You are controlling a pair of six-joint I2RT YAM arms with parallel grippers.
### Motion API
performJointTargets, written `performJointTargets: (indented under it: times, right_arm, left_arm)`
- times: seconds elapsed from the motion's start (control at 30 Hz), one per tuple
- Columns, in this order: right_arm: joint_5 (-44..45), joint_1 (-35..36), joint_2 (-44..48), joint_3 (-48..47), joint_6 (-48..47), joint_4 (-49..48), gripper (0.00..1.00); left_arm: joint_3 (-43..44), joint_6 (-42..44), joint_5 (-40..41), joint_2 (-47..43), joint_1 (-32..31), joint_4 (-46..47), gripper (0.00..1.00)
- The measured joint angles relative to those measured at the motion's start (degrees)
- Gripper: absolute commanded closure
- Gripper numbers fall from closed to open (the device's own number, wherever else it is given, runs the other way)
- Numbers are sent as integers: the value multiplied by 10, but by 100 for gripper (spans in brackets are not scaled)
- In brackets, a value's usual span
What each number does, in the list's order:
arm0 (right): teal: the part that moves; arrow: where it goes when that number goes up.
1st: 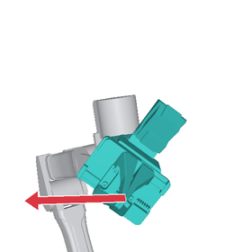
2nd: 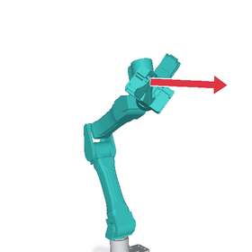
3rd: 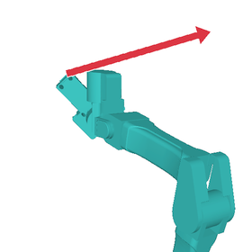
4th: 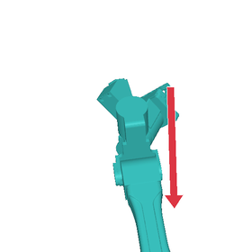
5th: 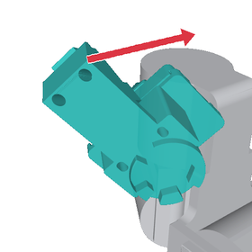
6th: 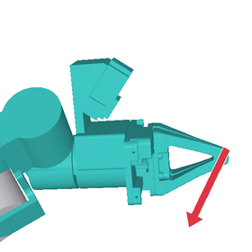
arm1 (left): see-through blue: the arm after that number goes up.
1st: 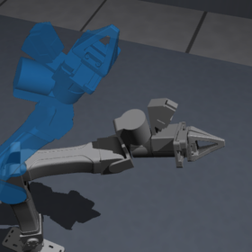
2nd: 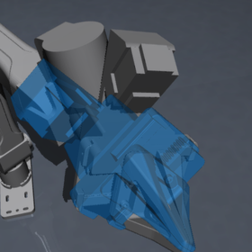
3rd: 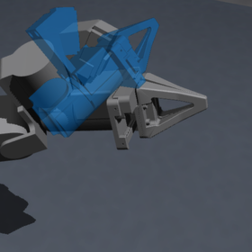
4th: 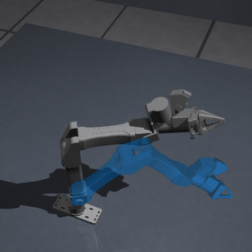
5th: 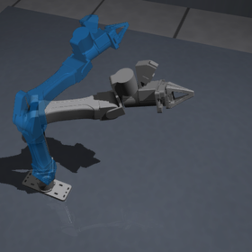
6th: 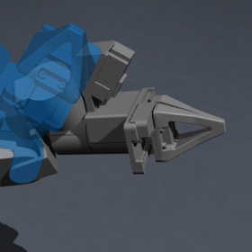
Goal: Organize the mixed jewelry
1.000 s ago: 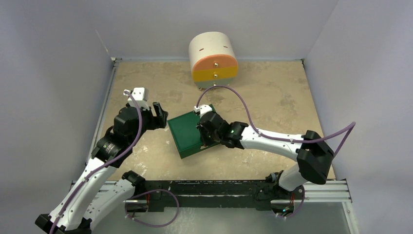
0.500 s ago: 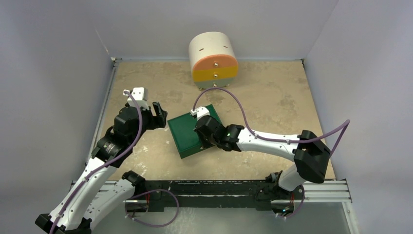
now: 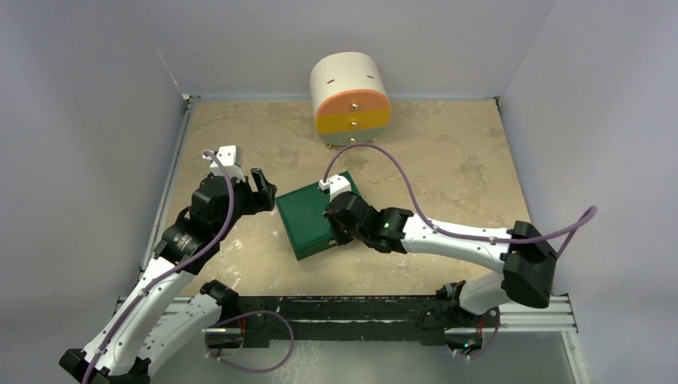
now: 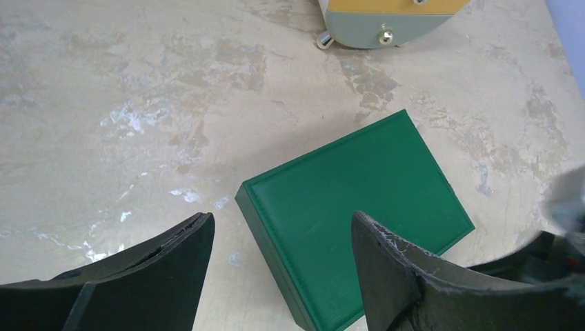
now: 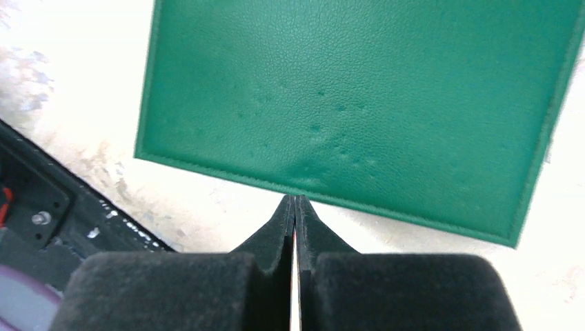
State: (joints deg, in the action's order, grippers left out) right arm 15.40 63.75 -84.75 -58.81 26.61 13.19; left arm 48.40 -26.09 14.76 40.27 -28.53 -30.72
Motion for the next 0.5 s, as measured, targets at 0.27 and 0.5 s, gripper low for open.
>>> performJointTargets:
  times: [0.27,0.5]
  right_arm:
    - [60,1,144,45,7,-17,64]
    - [104,1,181,74,19,-19,41]
  left_arm:
    - [-20,-100,15,37,0,-22,30]
    - [-87,-189,-22,63,0,-17,29]
